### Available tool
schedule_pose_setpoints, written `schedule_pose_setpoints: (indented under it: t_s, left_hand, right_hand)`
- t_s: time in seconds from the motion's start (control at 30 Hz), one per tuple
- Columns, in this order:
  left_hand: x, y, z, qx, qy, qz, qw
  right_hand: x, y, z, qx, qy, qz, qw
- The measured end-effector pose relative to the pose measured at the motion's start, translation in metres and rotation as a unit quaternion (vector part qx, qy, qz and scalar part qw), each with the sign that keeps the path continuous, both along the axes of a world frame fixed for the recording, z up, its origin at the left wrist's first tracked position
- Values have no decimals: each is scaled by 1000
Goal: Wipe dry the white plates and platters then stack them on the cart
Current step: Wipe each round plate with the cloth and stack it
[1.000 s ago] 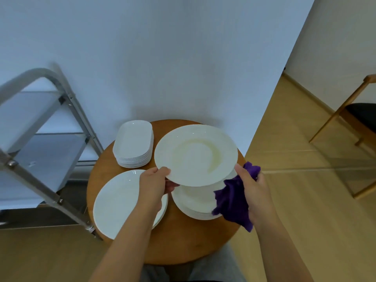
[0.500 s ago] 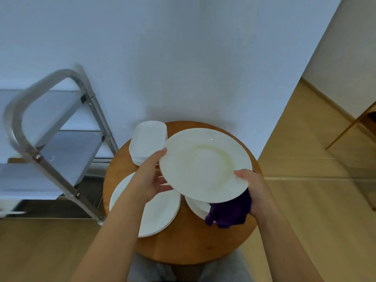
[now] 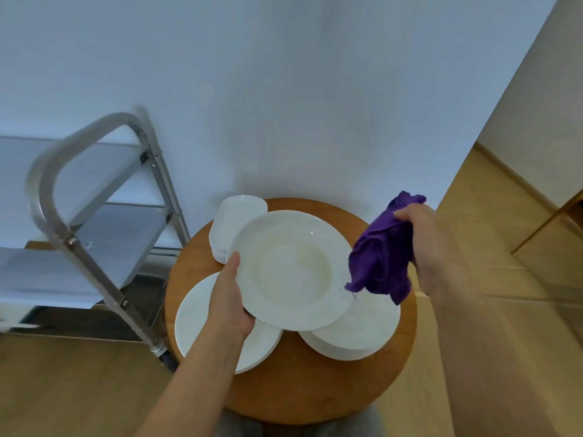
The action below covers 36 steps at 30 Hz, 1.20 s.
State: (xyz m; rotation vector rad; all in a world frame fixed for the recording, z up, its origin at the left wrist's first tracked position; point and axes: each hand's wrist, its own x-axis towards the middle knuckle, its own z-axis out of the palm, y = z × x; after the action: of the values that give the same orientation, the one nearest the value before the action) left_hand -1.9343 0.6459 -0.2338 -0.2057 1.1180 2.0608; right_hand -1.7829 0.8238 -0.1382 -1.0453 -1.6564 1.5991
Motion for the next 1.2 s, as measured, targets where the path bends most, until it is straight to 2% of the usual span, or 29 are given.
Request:
schedule_pose_setpoints:
  t_s: [0.1,0.17,0.23,0.27,0.3,0.47,0.63,0.77,0.83,0.9,1.0,1.07,1.2]
  left_hand:
    - [5,3,4,1,2,18,1000]
    - [9,4,6,15,2,9,1000]
    - [14,2,6,27,-1,6,1000]
    - [17,2,6,29,-4,5,1000]
    - [19,2,6,30,-6,6,1000]
    - [24,2,10,17,31,-29,999]
    - [32,3,8,19,43,-12,999]
    - [25,-4,5,28,39,58,997]
    - [20,-7,4,31,35,68,997]
    - [17,-9,1,20,37,73,996]
    - [11,-13,1,31,9,76,997]
    - [5,-16,2,59,-15,59,996]
    - [0,-23,4,136,22,-32,990]
  right_hand:
    - [-24,-26,-11,103,-162,147,970]
    - [-39,-34,-34,204,-299,201,910]
    - [-52,-39,-58,363,-414,184,814]
    - [-57,-39,-68,428,-426,154,782]
    - [-61,-40,-76,462,-416,130,773]
    - [-86,-55,-91,430,-302,87,846]
    - [-107,-87,-89,479,-233,152,832]
    - [-101,-111,-94,434,-157,245,853]
    - [-96,-122,-97,436,-159,243,852]
    - [-89,-126,-97,452,-165,239,843]
    - [-67,-117,-99,461,-150,300,821]
    - [-50,-101,-102,475,-162,347,792]
    - [-32,-54,-103,539,-227,366,724]
